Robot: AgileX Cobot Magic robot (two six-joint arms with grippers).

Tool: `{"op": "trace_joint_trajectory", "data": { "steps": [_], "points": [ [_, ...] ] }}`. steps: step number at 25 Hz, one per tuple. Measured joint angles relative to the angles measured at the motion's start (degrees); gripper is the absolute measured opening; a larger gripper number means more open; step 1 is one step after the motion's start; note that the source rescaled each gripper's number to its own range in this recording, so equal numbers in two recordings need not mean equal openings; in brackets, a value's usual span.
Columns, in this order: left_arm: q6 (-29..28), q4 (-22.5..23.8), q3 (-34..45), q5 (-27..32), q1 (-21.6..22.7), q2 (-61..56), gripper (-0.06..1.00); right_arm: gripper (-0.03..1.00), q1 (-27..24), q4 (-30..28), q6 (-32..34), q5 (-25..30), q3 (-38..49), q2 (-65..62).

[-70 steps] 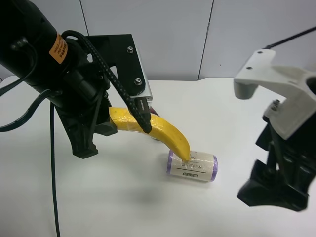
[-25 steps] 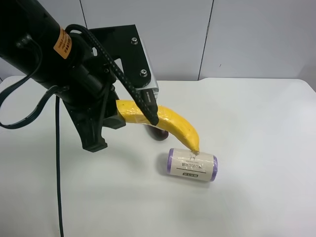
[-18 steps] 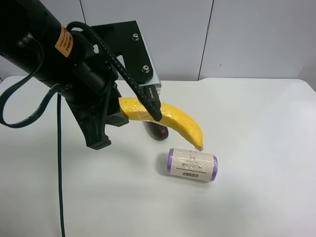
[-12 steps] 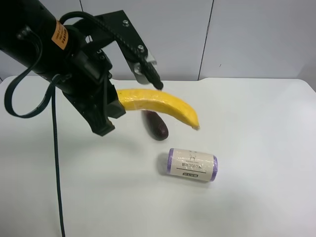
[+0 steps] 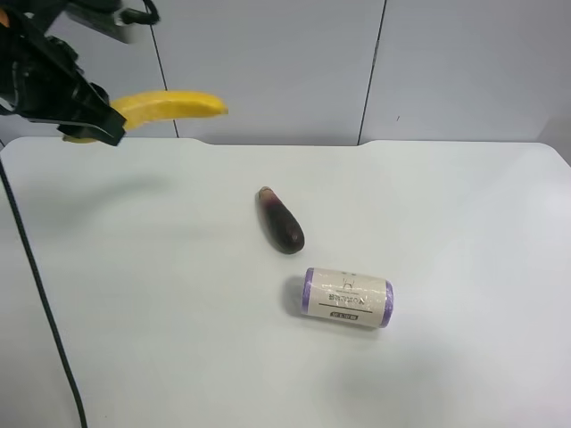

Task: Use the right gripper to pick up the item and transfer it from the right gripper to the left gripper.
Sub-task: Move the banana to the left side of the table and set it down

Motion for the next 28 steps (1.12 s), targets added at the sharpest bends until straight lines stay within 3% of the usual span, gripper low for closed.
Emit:
{"op": "trace_joint_trajectory", "data": {
  "steps": [6, 10, 16, 28],
  "points": [
    [0.26, -5.47, 8.20, -6.08, 14.75, 0.05, 0.03, 1.00, 0.00, 0.00, 0.00, 0.00, 0.00, 0.00],
    [0.52, -8.45, 19.20, -13.59, 20.62, 0.83, 0.03, 1.00, 0.00, 0.00, 0.00, 0.00, 0.00, 0.00],
    [0.52, -9.69, 29.25, -23.88, 21.84, 5.57, 0.03, 1.00, 0.00, 0.00, 0.05, 0.00, 0.00, 0.00],
    [0.52, -10.70, 29.72, -32.24, 21.84, 12.34, 0.03, 1.00, 0.00, 0.00, 0.18, 0.00, 0.00, 0.00]
  ]
}}
